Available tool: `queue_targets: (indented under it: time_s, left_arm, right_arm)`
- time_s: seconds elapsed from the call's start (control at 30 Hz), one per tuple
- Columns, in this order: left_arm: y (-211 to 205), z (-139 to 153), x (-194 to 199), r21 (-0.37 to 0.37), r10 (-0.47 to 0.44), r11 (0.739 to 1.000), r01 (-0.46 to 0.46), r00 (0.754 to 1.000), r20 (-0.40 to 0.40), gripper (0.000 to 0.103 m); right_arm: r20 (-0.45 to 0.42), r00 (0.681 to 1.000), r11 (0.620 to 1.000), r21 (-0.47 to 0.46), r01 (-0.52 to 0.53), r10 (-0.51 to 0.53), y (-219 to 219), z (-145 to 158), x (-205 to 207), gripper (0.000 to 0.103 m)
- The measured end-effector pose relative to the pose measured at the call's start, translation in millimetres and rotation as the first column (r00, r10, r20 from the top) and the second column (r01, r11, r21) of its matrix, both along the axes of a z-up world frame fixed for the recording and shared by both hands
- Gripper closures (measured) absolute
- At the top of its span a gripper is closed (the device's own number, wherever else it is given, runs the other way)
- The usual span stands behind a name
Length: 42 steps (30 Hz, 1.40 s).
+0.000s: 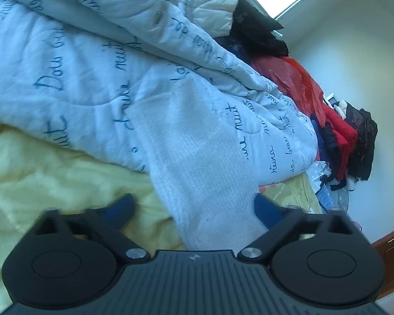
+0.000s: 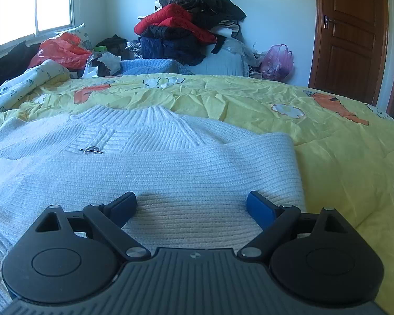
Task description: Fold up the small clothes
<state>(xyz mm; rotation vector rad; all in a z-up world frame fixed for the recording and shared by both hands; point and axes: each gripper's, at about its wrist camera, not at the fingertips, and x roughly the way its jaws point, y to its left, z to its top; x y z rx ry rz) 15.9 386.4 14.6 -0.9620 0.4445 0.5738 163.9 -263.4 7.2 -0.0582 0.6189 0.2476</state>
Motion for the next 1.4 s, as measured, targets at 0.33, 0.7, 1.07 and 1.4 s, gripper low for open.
queue_targets:
  time_s: [0.33,0.7,1.07,1.4]
  left_arm:
    - [-9.5,-3.1,-5.3,0.055,0.018,0.998,-0.014,0.997,-0.069,0.088]
    - [-187.2,99.2,24.1,0.553,-0.236,0.812,0.186,0.972,0.020,0.091]
    - [-438.9,5.5,30.9,0.715,-0.590,0.127,0.688,0.632,-0.503,0.090]
    - [-372.9,13.6,-9.7,0.638,-0.660,0.344,0.689,0.661,-0.358,0.008]
  right_arm:
    - [-0.002,1.000,1.000,0.009,-0.005,0.005,-0.7,-0.2,0.6,0.010]
    - [-0.004,1.000,0.999,0.032,-0.011,0.011,-3.9,0.0,0.8,0.009]
    - [-0.009,1.000,0.997,0.081,-0.011,0.011,-11.2,0.5,1.5,0.009]
    - [-0.008,1.000,0.997,0.073,-0.013,0.013,-9.0,1.1,0.4,0.008]
